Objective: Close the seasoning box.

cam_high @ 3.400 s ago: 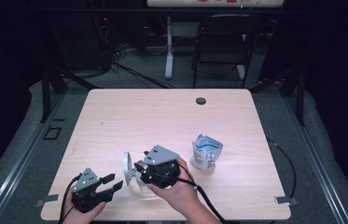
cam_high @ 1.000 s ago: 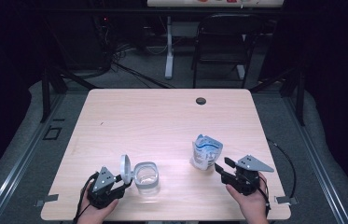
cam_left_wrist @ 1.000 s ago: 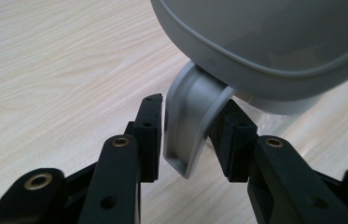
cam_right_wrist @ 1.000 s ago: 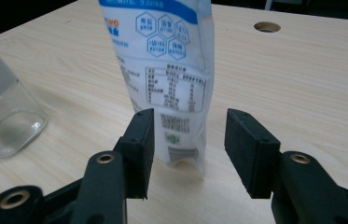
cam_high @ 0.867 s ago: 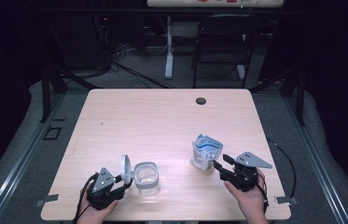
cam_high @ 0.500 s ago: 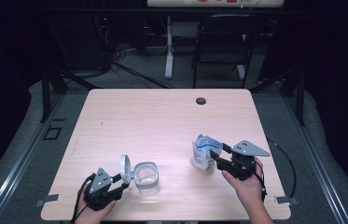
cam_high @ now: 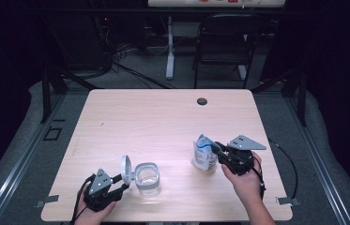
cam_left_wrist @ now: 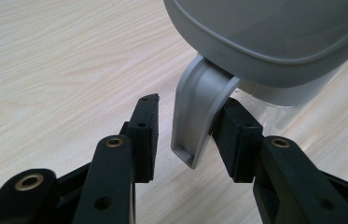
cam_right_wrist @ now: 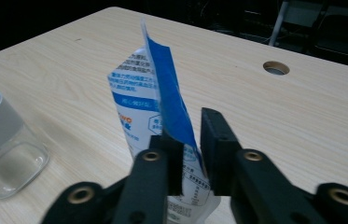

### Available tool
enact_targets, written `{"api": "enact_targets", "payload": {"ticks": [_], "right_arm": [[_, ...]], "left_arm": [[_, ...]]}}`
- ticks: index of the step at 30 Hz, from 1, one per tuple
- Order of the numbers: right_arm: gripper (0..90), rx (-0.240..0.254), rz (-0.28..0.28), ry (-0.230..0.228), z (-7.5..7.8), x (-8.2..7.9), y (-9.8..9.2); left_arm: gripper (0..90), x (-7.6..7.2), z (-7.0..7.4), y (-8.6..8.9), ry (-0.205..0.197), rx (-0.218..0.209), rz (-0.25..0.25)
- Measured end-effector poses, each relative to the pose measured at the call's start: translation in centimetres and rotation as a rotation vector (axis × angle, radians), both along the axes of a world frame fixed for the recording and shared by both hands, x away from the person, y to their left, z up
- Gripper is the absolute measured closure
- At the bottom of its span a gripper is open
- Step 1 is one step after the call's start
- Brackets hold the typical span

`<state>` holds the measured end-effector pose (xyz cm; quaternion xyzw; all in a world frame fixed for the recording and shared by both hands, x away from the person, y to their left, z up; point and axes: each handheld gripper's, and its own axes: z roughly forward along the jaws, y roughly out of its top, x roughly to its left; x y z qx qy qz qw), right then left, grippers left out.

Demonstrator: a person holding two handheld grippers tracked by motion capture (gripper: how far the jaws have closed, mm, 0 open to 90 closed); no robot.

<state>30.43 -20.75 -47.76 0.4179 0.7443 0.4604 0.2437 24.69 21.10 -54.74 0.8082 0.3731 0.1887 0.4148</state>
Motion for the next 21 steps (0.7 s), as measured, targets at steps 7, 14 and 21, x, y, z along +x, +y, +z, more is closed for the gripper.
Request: {"api": "enact_targets", "payload": {"ticks": [7, 14, 21], "right_arm": [[90.0, -0.021, 0.016, 0.008, 0.4, -0.2, 0.4], [90.0, -0.017, 0.016, 0.038, 0.9, -0.5, 0.9], [90.0, -0.007, -0.018, 0.065, 1.2, -1.2, 2.1]], "left_arm": [[61.7, 0.0, 0.0, 0.0, -0.003, 0.0, -0.001], [61.7, 0.1, 0.0, 0.1, -0.002, -0.005, 0.003], [61.7, 0.1, -0.1, 0.1, -0.003, -0.004, 0.004]]}}
